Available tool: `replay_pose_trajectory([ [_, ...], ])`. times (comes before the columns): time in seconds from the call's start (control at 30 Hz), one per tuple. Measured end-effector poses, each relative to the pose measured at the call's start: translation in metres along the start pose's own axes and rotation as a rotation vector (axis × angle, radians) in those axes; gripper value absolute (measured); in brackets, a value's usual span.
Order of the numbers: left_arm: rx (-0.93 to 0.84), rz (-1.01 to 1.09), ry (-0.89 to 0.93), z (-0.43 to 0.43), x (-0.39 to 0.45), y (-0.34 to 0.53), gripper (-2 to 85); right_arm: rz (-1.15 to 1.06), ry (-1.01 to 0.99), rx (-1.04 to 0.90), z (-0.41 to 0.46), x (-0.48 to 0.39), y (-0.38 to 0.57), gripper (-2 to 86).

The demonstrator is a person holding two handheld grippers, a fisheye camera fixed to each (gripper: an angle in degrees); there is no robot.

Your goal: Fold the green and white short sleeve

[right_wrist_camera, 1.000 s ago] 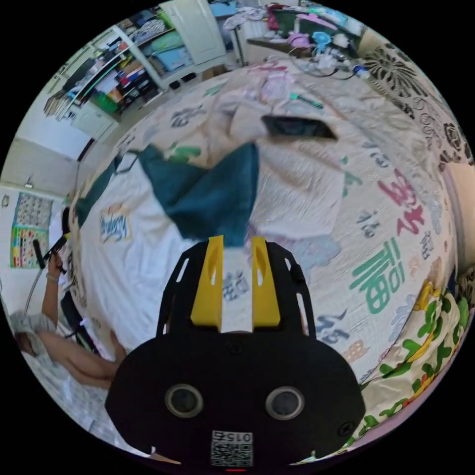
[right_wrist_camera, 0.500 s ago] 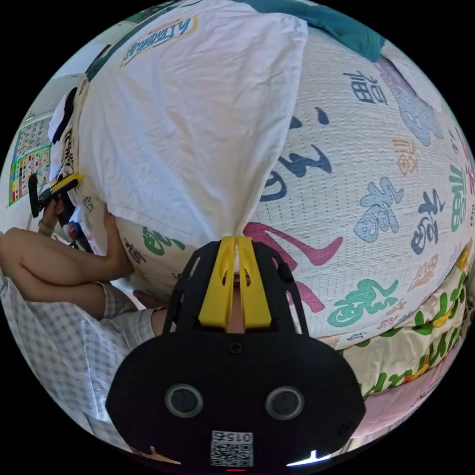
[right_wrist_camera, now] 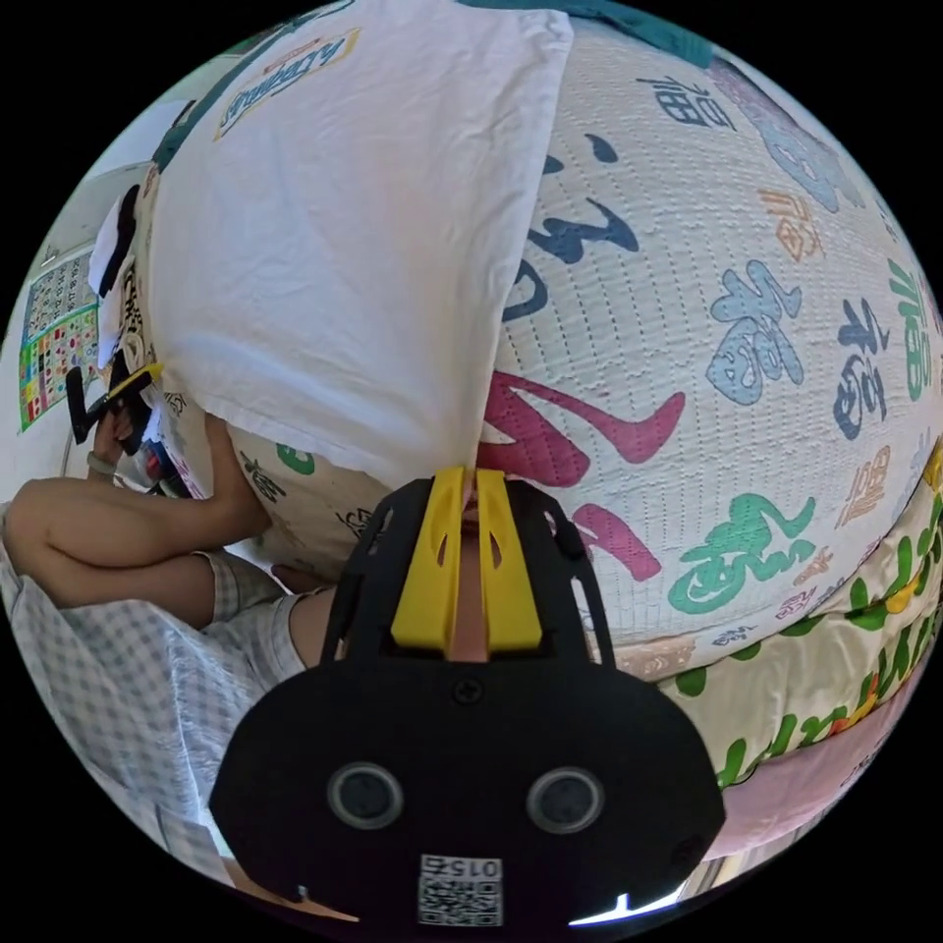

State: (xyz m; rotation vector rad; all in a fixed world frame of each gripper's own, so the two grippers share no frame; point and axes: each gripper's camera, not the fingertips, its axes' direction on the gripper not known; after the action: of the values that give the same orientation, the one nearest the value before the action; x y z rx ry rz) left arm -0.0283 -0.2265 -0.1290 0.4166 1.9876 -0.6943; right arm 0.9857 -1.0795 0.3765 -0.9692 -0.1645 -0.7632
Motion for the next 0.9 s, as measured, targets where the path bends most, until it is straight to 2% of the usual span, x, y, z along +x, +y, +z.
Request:
replay_pose_trajectory([
  [0.1,-0.042,-0.009,-0.067,0.0,-0.014,0.003,5.8,0.046,0.031,0.088,-0.022,0.006,0.013,4.3],
  [0.17,0.036,0.008,-0.131,-0.016,-0.015,-0.004,6.3,0.047,0.055,0.2,-0.049,0.007,0.014,6.4],
  [0.27,0.26,0.116,-0.181,-0.051,-0.004,-0.05,7.7,-0.003,0.124,0.417,-0.101,0.0,-0.006,8.0],
  [0.33,0.407,0.218,-0.161,-0.061,0.009,-0.114,8.5,-0.093,0.135,0.567,-0.139,-0.013,-0.043,8.4],
  [0.43,0.495,0.301,-0.134,-0.045,0.026,-0.215,8.7,-0.176,0.212,0.651,-0.172,-0.039,-0.106,10.5],
  [0.57,0.465,0.275,-0.227,0.002,0.042,-0.332,8.7,-0.191,0.363,0.652,-0.189,-0.074,-0.177,11.4],
  [0.63,0.409,0.23,-0.271,0.036,0.044,-0.388,8.6,-0.128,0.426,0.623,-0.188,-0.079,-0.214,10.6],
  [0.8,0.302,0.148,-0.315,0.102,0.028,-0.442,6.6,-0.022,0.29,0.471,-0.172,-0.055,-0.254,7.8],
  [0.9,0.33,0.174,-0.272,0.12,0.019,-0.448,2.0,-0.043,0.249,0.468,-0.179,-0.039,-0.249,2.4],
])
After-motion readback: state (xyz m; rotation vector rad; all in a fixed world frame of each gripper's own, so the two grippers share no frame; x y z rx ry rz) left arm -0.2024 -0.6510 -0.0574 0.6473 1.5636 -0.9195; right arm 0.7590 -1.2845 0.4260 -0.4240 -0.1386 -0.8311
